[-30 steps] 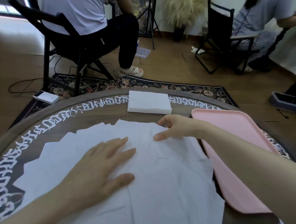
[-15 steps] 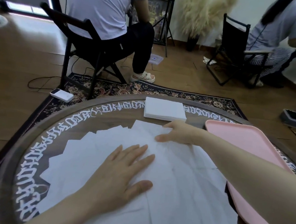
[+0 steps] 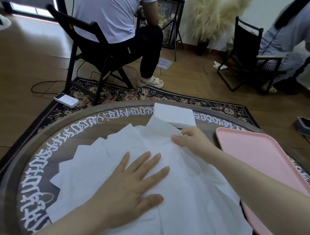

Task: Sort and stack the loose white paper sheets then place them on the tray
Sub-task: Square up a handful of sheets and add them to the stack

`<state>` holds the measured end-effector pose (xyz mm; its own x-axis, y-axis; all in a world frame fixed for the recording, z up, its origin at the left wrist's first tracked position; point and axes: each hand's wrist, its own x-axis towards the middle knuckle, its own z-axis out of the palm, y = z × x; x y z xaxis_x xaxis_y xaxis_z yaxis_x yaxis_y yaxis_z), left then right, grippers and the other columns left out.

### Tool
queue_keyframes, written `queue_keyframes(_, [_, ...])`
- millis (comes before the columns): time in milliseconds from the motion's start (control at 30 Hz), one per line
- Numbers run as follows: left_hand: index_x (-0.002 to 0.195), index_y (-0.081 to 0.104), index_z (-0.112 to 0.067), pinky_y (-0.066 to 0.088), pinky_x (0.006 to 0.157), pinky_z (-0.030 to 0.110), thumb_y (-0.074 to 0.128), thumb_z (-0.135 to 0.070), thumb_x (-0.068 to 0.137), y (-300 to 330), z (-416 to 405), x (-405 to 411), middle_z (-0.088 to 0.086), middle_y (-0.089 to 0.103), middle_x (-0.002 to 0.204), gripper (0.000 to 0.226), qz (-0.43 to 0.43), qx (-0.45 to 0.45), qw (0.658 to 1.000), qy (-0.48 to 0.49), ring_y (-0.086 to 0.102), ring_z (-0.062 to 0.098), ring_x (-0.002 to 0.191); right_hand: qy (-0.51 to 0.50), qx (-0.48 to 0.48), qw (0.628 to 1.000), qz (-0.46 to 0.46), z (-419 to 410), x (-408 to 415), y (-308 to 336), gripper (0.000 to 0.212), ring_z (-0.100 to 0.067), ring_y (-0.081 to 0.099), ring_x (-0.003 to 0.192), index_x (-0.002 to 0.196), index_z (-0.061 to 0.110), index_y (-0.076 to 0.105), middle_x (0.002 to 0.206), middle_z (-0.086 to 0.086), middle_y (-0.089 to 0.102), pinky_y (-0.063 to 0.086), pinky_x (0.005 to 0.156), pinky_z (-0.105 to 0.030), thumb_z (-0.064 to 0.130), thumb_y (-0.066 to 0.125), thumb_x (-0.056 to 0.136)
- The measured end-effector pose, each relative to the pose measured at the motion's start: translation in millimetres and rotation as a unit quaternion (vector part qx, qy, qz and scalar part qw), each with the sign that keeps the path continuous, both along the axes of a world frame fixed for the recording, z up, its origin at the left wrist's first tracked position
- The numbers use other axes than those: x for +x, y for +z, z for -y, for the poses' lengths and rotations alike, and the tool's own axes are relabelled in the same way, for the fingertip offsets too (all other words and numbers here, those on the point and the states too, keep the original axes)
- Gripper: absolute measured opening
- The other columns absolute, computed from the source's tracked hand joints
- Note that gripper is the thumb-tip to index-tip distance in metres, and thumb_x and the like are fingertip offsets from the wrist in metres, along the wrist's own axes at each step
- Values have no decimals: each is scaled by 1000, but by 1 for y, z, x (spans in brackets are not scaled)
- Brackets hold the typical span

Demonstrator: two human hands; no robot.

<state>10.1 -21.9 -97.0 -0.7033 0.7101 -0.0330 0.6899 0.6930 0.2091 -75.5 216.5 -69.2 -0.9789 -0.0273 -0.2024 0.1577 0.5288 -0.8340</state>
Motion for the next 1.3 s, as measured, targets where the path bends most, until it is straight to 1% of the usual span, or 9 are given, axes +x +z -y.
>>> queue_keyframes(100, [147,-12,-53,-21,116,50,-1,-70,91,1,0,5,-16,-24,159,60,-7,6,999,-44,-26,14,147,43,8,999,24,-4,5,2,32,-19,37,58,67,4,57,65,-10,41,29,54,-27,21,68,92])
queue_keyframes(200, [154,16,-41,6,119,55,8,-65,98,5,-2,12,-5,9,164,62,-57,-13,995,-83,6,25,151,81,27,996,39,0,11,5,31,-16,31,59,69,9,53,69,-7,34,22,49,-23,24,68,92])
queue_keyframes(367, [146,-14,-52,-23,113,54,-1,-71,90,-2,-5,15,-17,-24,158,61,-21,4,997,-74,-29,15,145,-36,-63,997,14,10,13,2,30,-14,57,59,65,9,61,66,-2,61,44,58,-23,20,67,92])
queue_keyframes(467, [147,-14,-50,-25,111,56,-1,-71,90,-2,-4,15,-16,-24,158,61,-20,-1,997,-71,-29,15,145,-119,-89,988,-30,7,10,3,26,-19,59,68,71,2,66,74,-6,64,46,67,-29,15,64,94])
queue_keyframes(600, [145,-18,-53,-22,116,52,-8,-74,88,-5,-3,15,-17,-24,159,62,-11,-8,997,-77,-28,12,146,-168,19,977,-129,-11,1,19,30,-12,51,56,66,18,60,62,2,58,40,54,-25,19,59,96])
queue_keyframes(700, [139,-26,-57,-27,115,43,-10,-75,84,-3,-5,15,-21,-31,155,61,15,-23,997,-73,-34,5,142,-169,58,962,-206,-25,-4,46,22,-20,55,72,81,6,64,77,-14,66,44,68,-37,20,57,98])
queue_keyframes(1033, [154,10,-42,-6,121,26,26,-59,98,46,16,31,-20,2,162,61,143,55,985,83,-5,-1,149,-198,-213,909,-299,-6,59,163,17,-2,68,63,82,18,65,69,14,73,52,58,-20,18,59,98])
queue_keyframes(1133, [150,31,-36,17,116,21,37,-54,99,67,20,47,-20,28,154,54,277,231,912,197,26,0,141,-218,-233,920,-228,8,93,148,21,-8,64,62,76,14,61,67,8,69,49,61,-21,17,61,97])
queue_keyframes(1300, [140,43,-17,47,101,43,35,-67,93,77,2,86,10,63,126,69,546,539,540,347,61,26,115,-360,-227,899,-105,49,147,58,14,-24,61,93,98,12,64,106,-7,65,49,82,-30,23,56,99])
